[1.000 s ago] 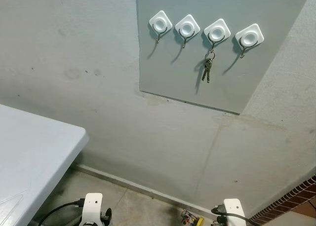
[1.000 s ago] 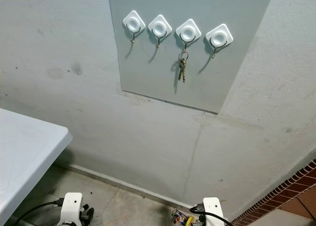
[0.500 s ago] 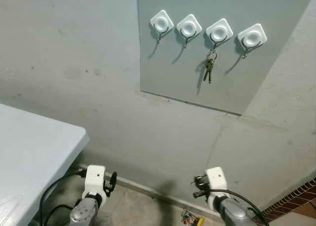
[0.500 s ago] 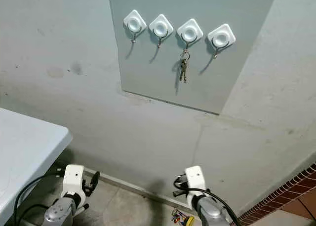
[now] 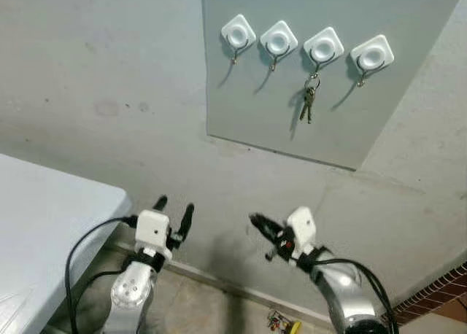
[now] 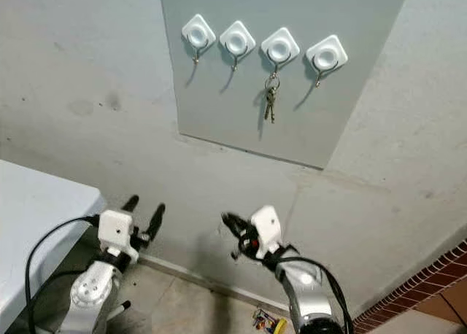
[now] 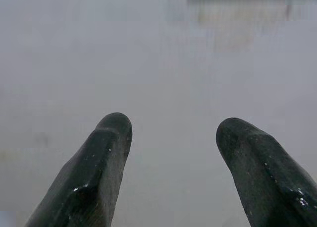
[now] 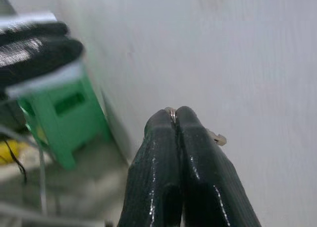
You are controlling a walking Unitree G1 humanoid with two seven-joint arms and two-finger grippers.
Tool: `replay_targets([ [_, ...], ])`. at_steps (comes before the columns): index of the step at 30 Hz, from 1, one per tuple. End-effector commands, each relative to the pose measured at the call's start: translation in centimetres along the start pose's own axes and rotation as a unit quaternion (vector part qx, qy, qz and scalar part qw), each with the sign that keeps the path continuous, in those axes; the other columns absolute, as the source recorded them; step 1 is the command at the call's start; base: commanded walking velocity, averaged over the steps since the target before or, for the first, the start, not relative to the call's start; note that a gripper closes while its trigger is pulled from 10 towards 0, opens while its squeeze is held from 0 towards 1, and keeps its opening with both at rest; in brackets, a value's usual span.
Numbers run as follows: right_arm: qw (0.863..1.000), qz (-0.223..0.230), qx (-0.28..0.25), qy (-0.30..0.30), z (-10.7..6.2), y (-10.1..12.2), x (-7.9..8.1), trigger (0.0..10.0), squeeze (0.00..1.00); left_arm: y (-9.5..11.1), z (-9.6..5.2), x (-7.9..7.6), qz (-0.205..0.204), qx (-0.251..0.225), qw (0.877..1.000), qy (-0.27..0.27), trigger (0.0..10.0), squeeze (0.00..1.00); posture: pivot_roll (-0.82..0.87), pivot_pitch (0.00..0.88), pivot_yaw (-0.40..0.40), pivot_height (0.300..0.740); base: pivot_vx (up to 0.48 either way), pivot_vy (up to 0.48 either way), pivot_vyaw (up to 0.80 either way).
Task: Hang keys on a hook
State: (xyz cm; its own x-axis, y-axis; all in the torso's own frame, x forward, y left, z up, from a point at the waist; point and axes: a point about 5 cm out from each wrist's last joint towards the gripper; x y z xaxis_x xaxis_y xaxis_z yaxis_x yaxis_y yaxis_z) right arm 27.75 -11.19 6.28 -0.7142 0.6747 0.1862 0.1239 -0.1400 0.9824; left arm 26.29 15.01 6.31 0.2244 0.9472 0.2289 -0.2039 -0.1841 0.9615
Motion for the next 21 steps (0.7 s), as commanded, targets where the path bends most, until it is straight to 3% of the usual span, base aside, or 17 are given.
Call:
replay_targets([
  [1,0.999,-0.004,-0.023,0.022,0.5,1.6,0.4,10.0,0.00,1.2,0.3,0.1,-0.002,-0.020,1.000,-0.003,10.0,0.00,-0.07,0.012,-0.025,0.740,0.000,0.000,0.00],
  [9,0.999,0.004,-0.022,0.031,0.1,2.5,0.8,10.0,0.00,2.3,0.0,0.1,-0.008,-0.019,1.000,-0.005,10.0,0.00,-0.07,0.012,-0.026,0.740,0.000,0.000,0.00],
  [10,0.994,-0.020,-0.083,0.072,1.5,7.2,1.7,10.0,0.00,6.3,1.6,0.6,0.012,-0.065,0.998,-0.010,10.0,0.00,-0.06,0.028,-0.024,0.740,0.000,0.000,0.00],
  [11,0.994,-0.020,-0.083,0.072,1.5,7.2,1.7,10.0,0.00,6.3,1.6,0.6,0.012,-0.065,0.998,-0.010,10.0,0.00,-0.06,0.028,-0.024,0.740,0.000,0.000,0.00],
  [13,0.986,-0.035,-0.127,0.100,2.7,11.0,2.4,10.0,0.00,10.0,2.7,0.6,0.030,-0.110,0.993,-0.023,10.0,0.00,-0.06,0.036,-0.024,0.740,0.000,0.000,0.00],
  [16,0.983,-0.043,-0.144,0.106,3.3,12.5,2.5,10.0,0.00,11.8,3.2,0.2,0.046,-0.131,0.989,-0.042,10.0,0.00,-0.06,0.042,-0.025,0.740,0.000,0.000,0.00],
  [21,0.980,-0.049,-0.153,0.115,3.7,13.7,2.6,10.0,0.00,13.4,3.4,-0.4,0.040,-0.150,0.986,-0.058,10.0,0.00,-0.06,0.045,-0.023,0.740,0.000,0.000,0.00],
])
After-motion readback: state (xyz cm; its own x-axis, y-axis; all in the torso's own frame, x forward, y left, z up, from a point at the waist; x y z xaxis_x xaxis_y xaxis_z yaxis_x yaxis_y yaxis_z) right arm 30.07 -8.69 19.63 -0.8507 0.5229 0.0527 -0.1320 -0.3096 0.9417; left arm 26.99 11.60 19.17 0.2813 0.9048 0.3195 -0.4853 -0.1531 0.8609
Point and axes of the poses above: a point about 5 cm out from each wrist's last joint towards the gripper, its own z axis pointing out of the wrist towards the gripper, its own y axis along the axis of the wrist's last joint, x = y × z, and after that the axes turned 8 degrees about z, right-handed
